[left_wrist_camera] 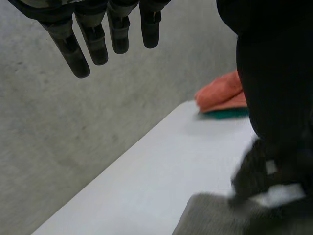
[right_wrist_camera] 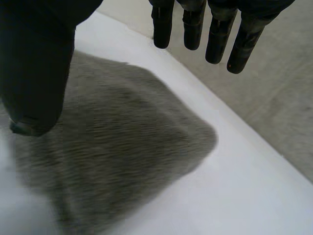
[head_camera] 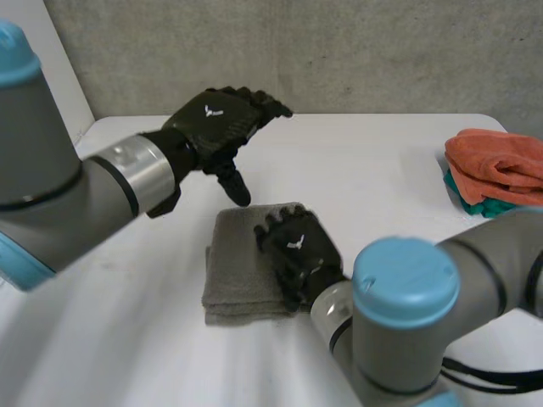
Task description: Fold the laundry.
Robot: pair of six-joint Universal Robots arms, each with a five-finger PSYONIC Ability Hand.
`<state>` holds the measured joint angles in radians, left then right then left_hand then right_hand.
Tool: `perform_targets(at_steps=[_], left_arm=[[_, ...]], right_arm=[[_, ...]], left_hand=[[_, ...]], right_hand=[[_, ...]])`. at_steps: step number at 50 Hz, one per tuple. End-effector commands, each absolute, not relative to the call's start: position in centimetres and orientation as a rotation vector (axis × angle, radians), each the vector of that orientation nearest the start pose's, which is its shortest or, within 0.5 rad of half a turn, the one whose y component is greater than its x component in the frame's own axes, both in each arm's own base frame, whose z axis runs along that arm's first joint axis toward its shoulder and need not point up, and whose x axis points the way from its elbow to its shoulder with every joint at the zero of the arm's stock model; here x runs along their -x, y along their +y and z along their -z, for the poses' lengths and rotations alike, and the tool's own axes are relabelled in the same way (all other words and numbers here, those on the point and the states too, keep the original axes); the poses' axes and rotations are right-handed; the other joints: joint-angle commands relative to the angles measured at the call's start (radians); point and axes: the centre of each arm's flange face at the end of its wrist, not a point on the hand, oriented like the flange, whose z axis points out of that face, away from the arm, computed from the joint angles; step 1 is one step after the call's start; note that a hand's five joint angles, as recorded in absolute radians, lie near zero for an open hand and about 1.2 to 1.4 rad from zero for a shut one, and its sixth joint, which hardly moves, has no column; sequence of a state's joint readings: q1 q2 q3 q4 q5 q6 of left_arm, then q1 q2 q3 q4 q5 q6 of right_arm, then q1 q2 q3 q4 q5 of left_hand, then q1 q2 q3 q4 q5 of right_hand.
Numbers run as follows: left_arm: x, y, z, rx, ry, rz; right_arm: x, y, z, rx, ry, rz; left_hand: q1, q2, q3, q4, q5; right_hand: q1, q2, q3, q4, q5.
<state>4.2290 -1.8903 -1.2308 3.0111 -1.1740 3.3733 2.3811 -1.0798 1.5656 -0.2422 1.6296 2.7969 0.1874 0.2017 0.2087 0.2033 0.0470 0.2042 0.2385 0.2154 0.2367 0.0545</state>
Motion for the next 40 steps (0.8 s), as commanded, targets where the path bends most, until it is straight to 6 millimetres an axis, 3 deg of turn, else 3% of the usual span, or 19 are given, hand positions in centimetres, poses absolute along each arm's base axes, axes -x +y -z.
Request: perform_targets(at_steps=[1,18,32,40], left_arm=[[31.9,-25.0,-31.1,-1.444,2.387,2.39],[32.6,-24.6,-30.5,-1.484,2.405,2.373],[32.7,-24.7,-30.1,-1.483,2.419,2.358],[32.7,-24.7,-30.0,-1.486,2.427,2.35]], right_arm=[[-36.5,-15.6,-13.4,1.236,1.944,1.726],[-37.9,-16.8,-10.4,1.251,1.923,1.757],[-38.7,-17.5,-10.5,1.266,1.891,1.799],[-39.4,-18.1,-10.2,1.263,1.88,1.811]], left_hand=[[0.011,-0.003,-0.01,-0.004,-0.023],[0.023,0.009,0.002,0.007,-0.011],[0.026,0.012,0.005,0.01,-0.008],[0.023,0.009,0.002,0.007,-0.011]], right_hand=[[-0.03,-0.064,-0.041,-0.062,-0.054],[0.022,-0.013,0.01,-0.011,-0.003],[0.101,0.067,0.09,0.068,0.076],[0.277,0.243,0.266,0.244,0.252]])
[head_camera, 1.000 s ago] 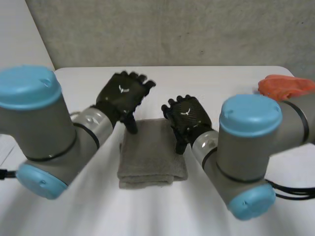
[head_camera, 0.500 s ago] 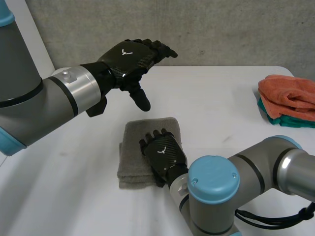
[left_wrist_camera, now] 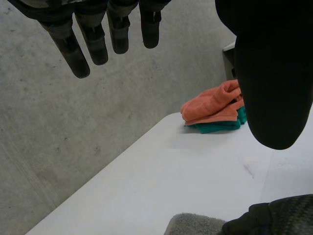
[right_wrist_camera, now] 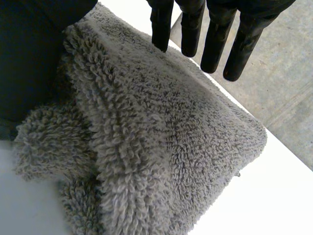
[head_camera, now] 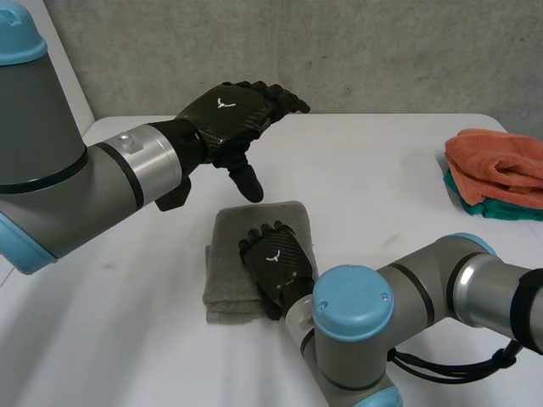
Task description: Fold the laundry.
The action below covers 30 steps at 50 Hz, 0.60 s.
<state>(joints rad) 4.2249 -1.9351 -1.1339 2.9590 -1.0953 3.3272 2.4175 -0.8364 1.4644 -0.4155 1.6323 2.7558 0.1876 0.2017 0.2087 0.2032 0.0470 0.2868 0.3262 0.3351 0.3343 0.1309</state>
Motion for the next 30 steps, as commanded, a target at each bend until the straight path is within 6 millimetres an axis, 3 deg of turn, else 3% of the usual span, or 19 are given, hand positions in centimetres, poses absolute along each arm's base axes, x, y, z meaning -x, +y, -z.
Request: perform_targets(at_steps=[1,13,20,24,26,30], left_arm=[[32.7,-24.7,-29.9,1.043,-1.708,-1.65],[32.6,-24.7,-29.6,1.044,-1.714,-1.639],[32.6,-24.7,-29.6,1.043,-1.715,-1.638],[32.7,-24.7,-29.5,1.043,-1.719,-1.634],[32.7,-24.7,-29.5,1.043,-1.719,-1.634],[32.7,-24.7,-29.4,1.043,-1.72,-1.632]], right_arm=[[-39.4,-18.1,-10.2,1.264,1.878,1.81],[-40.1,-18.8,-10.0,1.253,1.867,1.826],[-40.4,-19.1,-9.6,1.252,1.865,1.827],[-40.6,-19.3,-9.5,1.251,1.867,1.828],[-40.6,-19.8,-9.7,1.236,1.867,1.842],[-39.5,-22.1,-10.6,1.189,1.905,1.885]], left_hand=[[0.026,0.012,0.005,0.01,-0.008],[0.029,0.015,0.008,0.013,-0.005],[0.029,0.015,0.008,0.013,-0.005],[0.029,0.015,0.008,0.013,-0.005],[0.029,0.015,0.008,0.013,-0.005],[0.029,0.015,0.008,0.013,-0.005]], right_hand=[[0.209,0.17,0.161,0.162,0.19],[0.303,0.264,0.255,0.256,0.284],[0.546,0.507,0.498,0.499,0.528],[0.881,0.841,0.832,0.833,0.862],[1.095,1.056,1.047,1.048,1.077],[1.109,1.07,1.061,1.062,1.091]])
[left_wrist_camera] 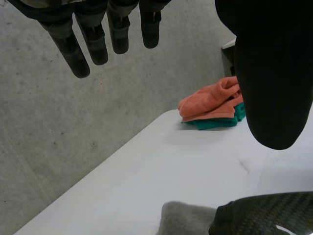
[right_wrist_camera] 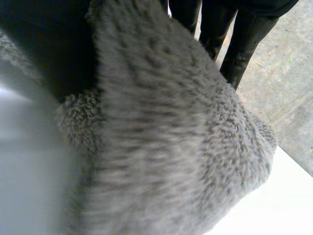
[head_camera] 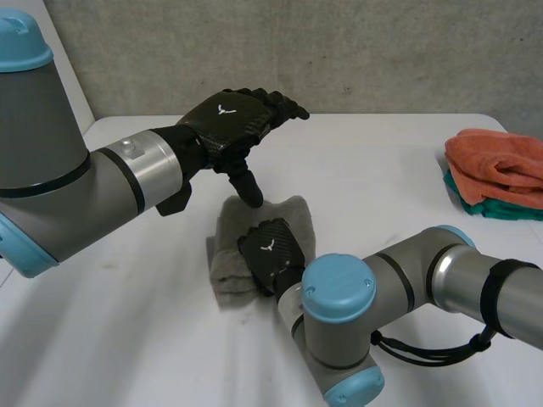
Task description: Fold the laundry.
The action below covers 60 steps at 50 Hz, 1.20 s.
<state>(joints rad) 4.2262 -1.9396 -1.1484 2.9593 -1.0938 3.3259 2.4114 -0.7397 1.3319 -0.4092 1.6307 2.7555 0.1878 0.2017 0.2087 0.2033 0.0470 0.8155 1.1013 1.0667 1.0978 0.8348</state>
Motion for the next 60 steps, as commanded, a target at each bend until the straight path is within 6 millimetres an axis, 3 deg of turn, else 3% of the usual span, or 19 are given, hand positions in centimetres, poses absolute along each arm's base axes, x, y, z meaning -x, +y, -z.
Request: perform_targets(at_steps=[1,7,13,19,23,29,36,41,45,48,52,60], left_arm=[[32.7,-24.7,-29.4,1.042,-1.72,-1.635],[32.6,-24.8,-29.5,1.038,-1.722,-1.637],[32.4,-25.0,-29.4,1.036,-1.729,-1.639],[32.2,-24.9,-28.8,1.036,-1.749,-1.619],[32.3,-24.6,-28.5,1.042,-1.752,-1.607],[32.4,-24.4,-28.6,1.044,-1.75,-1.605],[32.4,-24.4,-28.8,1.042,-1.741,-1.612],[32.4,-24.4,-28.9,1.041,-1.741,-1.615],[32.4,-24.3,-29.0,1.041,-1.739,-1.618],[32.5,-24.3,-29.0,1.042,-1.739,-1.618],[32.7,-24.0,-28.9,1.046,-1.736,-1.609],[32.9,-23.8,-28.5,1.053,-1.739,-1.594]], right_arm=[[-39.1,-22.6,-10.7,1.18,1.918,1.89],[-34.5,-27.2,-12.8,1.177,1.996,1.995],[-27.1,-32.7,-12.8,1.354,2.058,2.046],[-23.3,-35.8,-12.7,1.498,1.977,2.081],[-22.4,-37.7,-14.0,1.54,1.829,2.133],[-22.1,-41.1,-18.4,1.473,1.679,2.303],[-20.6,-46.1,-25.6,1.205,1.531,2.514],[-17.1,-49.6,-30.0,1.082,1.426,2.692],[-14.2,-51.5,-31.5,1.046,1.39,2.784],[-12.8,-52.3,-31.1,1.023,1.403,2.782],[-10.2,-53.3,-28.6,1.001,1.478,2.688],[-5.4,-53.1,-19.3,1.041,1.693,2.373]], left_hand=[[0.029,0.015,0.008,0.013,-0.005],[0.029,0.015,0.008,0.013,-0.005],[0.026,0.012,0.005,0.01,-0.008],[0.02,0.006,-0.001,0.004,-0.014],[0.017,0.003,-0.004,0.001,-0.017],[0.017,0.003,-0.004,0.001,-0.017],[0.02,0.006,-0.001,0.004,-0.014],[0.02,0.006,-0.001,0.004,-0.014],[0.023,0.009,0.002,0.007,-0.011],[0.023,0.009,0.002,0.007,-0.011],[0.023,0.009,0.002,0.007,-0.011],[0.023,0.009,0.002,0.007,-0.011]], right_hand=[[0.581,0.295,0.33,0.298,0.387],[0.581,0.295,0.33,0.298,0.387],[0.581,0.295,0.33,0.298,0.387],[0.581,0.295,0.33,0.298,0.387],[0.581,0.295,0.33,0.298,0.387],[0.581,0.295,0.33,0.298,0.387],[0.581,0.295,0.33,0.298,0.387],[0.581,0.295,0.33,0.298,0.387],[0.581,0.295,0.33,0.298,0.387],[0.581,0.295,0.33,0.298,0.387],[0.581,0.295,0.33,0.298,0.387],[0.581,0.295,0.33,0.298,0.387]])
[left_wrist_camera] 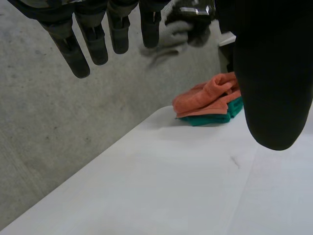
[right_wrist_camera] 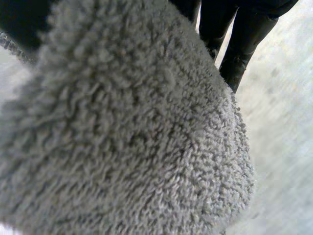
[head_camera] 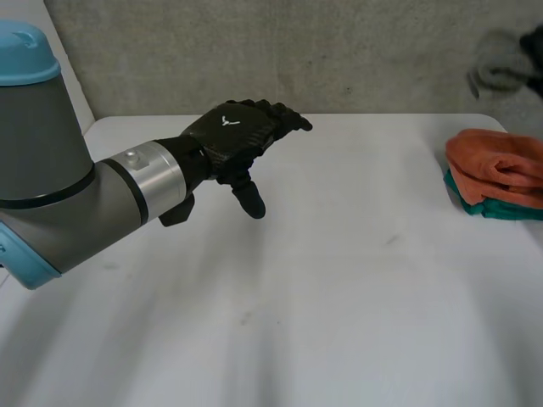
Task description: Fold the laundry.
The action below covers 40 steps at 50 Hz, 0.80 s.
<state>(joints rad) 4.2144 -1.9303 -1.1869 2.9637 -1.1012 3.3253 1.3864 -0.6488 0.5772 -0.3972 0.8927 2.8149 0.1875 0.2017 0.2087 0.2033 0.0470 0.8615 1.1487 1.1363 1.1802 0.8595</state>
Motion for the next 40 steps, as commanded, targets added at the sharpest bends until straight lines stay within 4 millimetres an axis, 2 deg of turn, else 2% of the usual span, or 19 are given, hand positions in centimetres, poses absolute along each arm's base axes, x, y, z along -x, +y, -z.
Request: perform_targets(at_steps=[1,5,11,12,14,15,18,19,21,22,27,29,30,33,35,36,37,38,40], left_arm=[[32.9,-23.8,-28.5,1.053,-1.74,-1.593],[33.1,-23.5,-28.4,1.06,-1.734,-1.586],[33.2,-23.5,-28.4,1.064,-1.733,-1.587],[33.2,-23.5,-28.4,1.064,-1.733,-1.587],[33.2,-23.4,-28.5,1.065,-1.731,-1.588],[33.2,-23.4,-28.5,1.064,-1.731,-1.591],[33.2,-23.3,-28.7,1.064,-1.725,-1.594],[33.2,-23.3,-28.7,1.063,-1.725,-1.595],[33.2,-23.3,-28.7,1.064,-1.723,-1.594],[33.2,-23.2,-28.8,1.064,-1.722,-1.596],[33.3,-23.0,-28.8,1.065,-1.719,-1.595],[33.3,-22.9,-28.9,1.066,-1.716,-1.595],[33.3,-22.9,-28.9,1.065,-1.717,-1.596],[33.2,-22.8,-29.3,1.062,-1.71,-1.607],[33.1,-22.8,-29.7,1.057,-1.703,-1.621],[32.8,-22.8,-30.4,1.043,-1.702,-1.651],[32.6,-22.8,-30.5,1.036,-1.708,-1.661],[32.5,-22.9,-30.7,1.026,-1.714,-1.675],[32.0,-23.1,-31.4,0.983,-1.744,-1.731]], right_arm=[[-4.4,-52.7,-17.3,1.031,1.738,2.313],[-2.4,-51.8,-13.4,1.018,1.835,2.227],[0.6,-50.5,-12.4,1.037,1.935,2.222],[1.1,-50.2,-13.3,1.042,1.945,2.237],[1.4,-50.0,-14.5,1.043,1.951,2.257],[1.4,-49.7,-15.8,1.031,1.962,2.27],[1.2,-49.5,-17.4,1.038,1.958,2.283],[1.1,-49.2,-19.0,1.03,1.958,2.293],[1.1,-49.0,-20.4,1.01,1.974,2.304],[1.1,-48.7,-22.2,0.989,1.997,2.331],[1.0,-48.0,-27.6,0.888,2.085,2.476],[0.0,-47.6,-29.1,0.845,2.112,2.511],[-1.8,-47.0,-30.6,0.82,2.11,2.531],[-5.4,-45.7,-32.9,0.807,2.076,2.565],[-9.9,-43.8,-34.6,0.806,2.023,2.562],[-13.0,-42.5,-34.6,0.808,2.005,2.516],[-14.0,-42.0,-34.5,0.802,2.002,2.497],[-16.3,-40.6,-34.3,0.778,1.998,2.447],[-18.1,-39.4,-33.8,0.74,2.004,2.395]], left_hand=[[0.023,0.009,0.002,0.007,-0.011],[0.023,0.009,0.002,0.007,-0.011],[0.026,0.012,0.005,0.01,-0.008],[0.026,0.012,0.005,0.01,-0.008],[0.026,0.012,0.005,0.01,-0.008],[0.026,0.012,0.005,0.01,-0.008],[0.026,0.012,0.005,0.01,-0.008],[0.026,0.012,0.005,0.01,-0.008],[0.026,0.012,0.005,0.01,-0.008],[0.026,0.012,0.005,0.01,-0.008],[0.023,0.009,0.002,0.007,-0.011],[0.023,0.009,0.002,0.007,-0.011],[0.023,0.009,0.002,0.007,-0.011],[0.023,0.009,0.002,0.007,-0.011],[0.023,0.009,0.002,0.007,-0.011],[0.02,0.006,-0.001,0.004,-0.014],[0.02,0.006,-0.001,0.004,-0.014],[0.017,0.003,-0.004,0.001,-0.017],[0.014,0.0,-0.007,-0.002,-0.02]], right_hand=[[0.535,0.248,0.26,0.216,0.362],[0.535,0.248,0.26,0.216,0.362],[0.535,0.248,0.26,0.216,0.362],[0.498,0.211,0.223,0.179,0.326],[0.036,-0.251,-0.238,-0.282,-0.136],[-0.687,-0.974,-0.962,-1.006,-0.859],[-0.687,-0.974,-0.962,-1.006,-0.859],[-0.687,-0.974,-0.962,-1.006,-0.859],[-0.687,-0.974,-0.962,-1.006,-0.859],[-0.687,-0.974,-0.962,-1.006,-0.859],[-0.687,-0.974,-0.962,-1.006,-0.859],[-0.687,-0.974,-0.962,-1.006,-0.859],[-0.687,-0.974,-0.962,-1.006,-0.859],[-0.687,-0.974,-0.962,-1.006,-0.859],[-0.687,-0.974,-0.962,-1.006,-0.859],[-0.687,-0.974,-0.962,-1.006,-0.859],[-0.687,-0.974,-0.962,-1.006,-0.859],[-0.687,-0.974,-0.962,-1.006,-0.859],[-0.687,-0.974,-0.962,-1.006,-0.859]])
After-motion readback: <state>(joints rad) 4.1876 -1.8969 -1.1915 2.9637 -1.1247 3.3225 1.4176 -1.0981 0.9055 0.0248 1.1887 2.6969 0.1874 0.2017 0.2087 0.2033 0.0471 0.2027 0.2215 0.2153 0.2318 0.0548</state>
